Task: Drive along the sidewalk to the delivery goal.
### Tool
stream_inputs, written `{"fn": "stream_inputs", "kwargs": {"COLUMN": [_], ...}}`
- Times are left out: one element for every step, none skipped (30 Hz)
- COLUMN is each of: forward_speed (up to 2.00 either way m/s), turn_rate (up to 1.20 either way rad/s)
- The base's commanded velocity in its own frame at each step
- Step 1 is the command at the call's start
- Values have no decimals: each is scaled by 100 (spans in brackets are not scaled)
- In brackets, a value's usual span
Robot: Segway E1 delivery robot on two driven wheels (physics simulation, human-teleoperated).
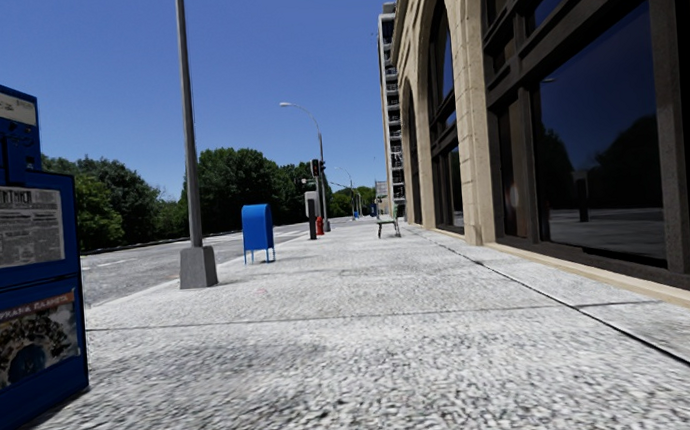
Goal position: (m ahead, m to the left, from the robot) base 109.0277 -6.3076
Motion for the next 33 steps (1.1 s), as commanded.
{"fn": "stream_inputs", "kwargs": {"forward_speed": [200,200,200,200,200,200,200,200,200,200,200,200,200,200,200,200,200,200,200,200,200,200,200,200,200,200,200,200,200,200,200,200,200], "turn_rate": [0,0,0,0,0,0,0,0,0,0,0,0,0,0,0,0,0,0,0,0,0,0,0,0,0,0,0,0,0,0,0,0,0]}}
